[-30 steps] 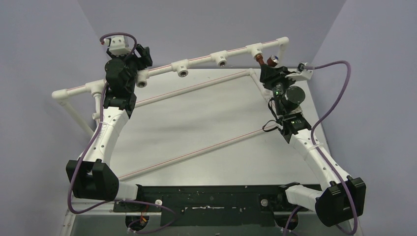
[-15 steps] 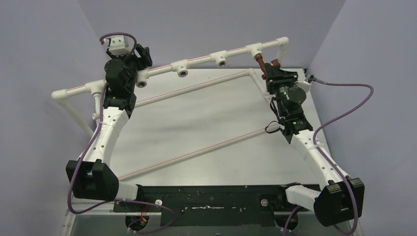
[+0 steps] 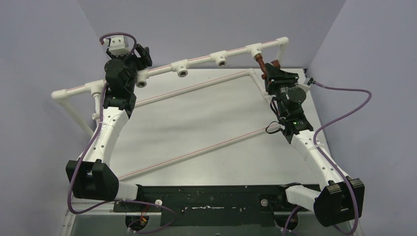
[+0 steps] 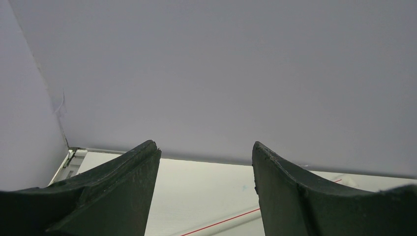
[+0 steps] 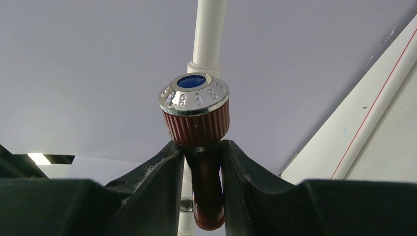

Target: Install the water faucets

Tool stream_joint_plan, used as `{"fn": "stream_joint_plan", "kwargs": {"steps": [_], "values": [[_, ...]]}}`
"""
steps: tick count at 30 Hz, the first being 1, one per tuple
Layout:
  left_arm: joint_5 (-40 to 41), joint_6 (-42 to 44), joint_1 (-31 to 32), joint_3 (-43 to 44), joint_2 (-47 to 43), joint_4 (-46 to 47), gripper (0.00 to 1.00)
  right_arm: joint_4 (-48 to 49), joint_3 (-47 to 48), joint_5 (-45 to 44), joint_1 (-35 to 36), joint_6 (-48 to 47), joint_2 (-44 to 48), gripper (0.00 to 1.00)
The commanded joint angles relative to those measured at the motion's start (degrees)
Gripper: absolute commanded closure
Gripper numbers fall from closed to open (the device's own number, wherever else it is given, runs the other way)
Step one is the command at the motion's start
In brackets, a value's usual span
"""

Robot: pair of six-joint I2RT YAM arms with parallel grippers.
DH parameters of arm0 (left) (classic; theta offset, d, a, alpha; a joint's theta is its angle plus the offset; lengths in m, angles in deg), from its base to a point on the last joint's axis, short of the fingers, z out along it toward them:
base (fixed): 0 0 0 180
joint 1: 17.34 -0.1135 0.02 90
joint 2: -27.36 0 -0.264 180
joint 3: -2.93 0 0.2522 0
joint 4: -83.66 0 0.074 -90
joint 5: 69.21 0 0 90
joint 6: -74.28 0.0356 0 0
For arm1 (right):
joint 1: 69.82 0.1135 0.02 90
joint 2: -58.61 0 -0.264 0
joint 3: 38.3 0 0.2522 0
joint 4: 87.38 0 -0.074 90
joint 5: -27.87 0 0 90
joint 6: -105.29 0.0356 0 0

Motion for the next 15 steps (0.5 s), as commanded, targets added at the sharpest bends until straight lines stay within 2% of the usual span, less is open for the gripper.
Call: {"fn": "stream_joint_plan", "kwargs": {"steps": [1,7,11,15], "values": [[-0.64,1.19,0.42,-3.76,4.58,-12.45,0.34,5.53,0.43,7.41,1.43,3.12,2.48,0.82],[-0.41,1.23,0.42,-3.71,4.67,-12.59,0.34,6.41,-0.40,8.61,1.56,0.93,2.74,0.55],[-0.45,1.20,0.39,-3.70,4.74,-12.63,0.34,5.80,-1.38,8.67,1.54,-1.14,4.17,0.42],[-0.46,1.28,0.35,-3.66,4.70,-12.65,0.34,3.58,-2.23,8.26,1.53,-3.83,6.29,0.35]]}}
